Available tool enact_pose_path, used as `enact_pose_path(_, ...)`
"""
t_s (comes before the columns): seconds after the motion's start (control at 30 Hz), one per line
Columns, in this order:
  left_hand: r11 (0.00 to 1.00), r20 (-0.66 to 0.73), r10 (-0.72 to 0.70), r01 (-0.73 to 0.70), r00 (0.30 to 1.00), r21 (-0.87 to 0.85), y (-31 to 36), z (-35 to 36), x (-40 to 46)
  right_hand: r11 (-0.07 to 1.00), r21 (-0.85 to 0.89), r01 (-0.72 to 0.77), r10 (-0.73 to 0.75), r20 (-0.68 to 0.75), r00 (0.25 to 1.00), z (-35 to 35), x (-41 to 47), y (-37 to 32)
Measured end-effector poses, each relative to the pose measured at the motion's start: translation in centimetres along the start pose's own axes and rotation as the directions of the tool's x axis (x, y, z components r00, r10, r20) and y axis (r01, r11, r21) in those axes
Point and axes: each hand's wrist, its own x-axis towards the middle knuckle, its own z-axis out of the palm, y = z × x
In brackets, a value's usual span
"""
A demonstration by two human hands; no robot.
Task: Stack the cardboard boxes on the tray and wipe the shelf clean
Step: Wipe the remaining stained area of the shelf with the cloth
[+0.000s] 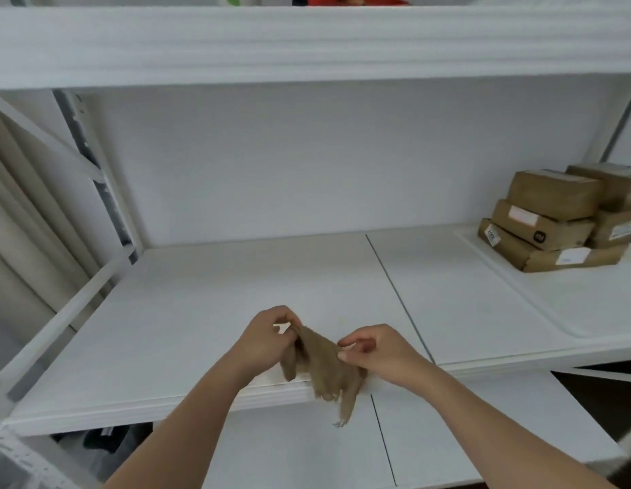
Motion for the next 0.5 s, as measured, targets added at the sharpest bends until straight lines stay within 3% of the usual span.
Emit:
enact_pose_path(0.17,0.99,-0.121,0.087,-0.072,0.989,0.124,6.4,4.8,1.2,0.98,0.136,-0.147,0.143,0.042,0.989,-6.1,-1.6,2.2)
enact_pose_path(0.33,0.983,0.036,0.17,-0.167,0.985,-0.07,12.6,8.8,1.8,0.957,0.133,-0.258,0.234,0.177,0.956,-11.4,-2.9,3.4)
enact_pose_path(0.5,0.975,0.033,0.184,-0.178,0.982,-0.13,17.1,12.9,3.0,0.967,0.104,-0.233,0.208,0.208,0.956,-17.0,-3.6,4.3)
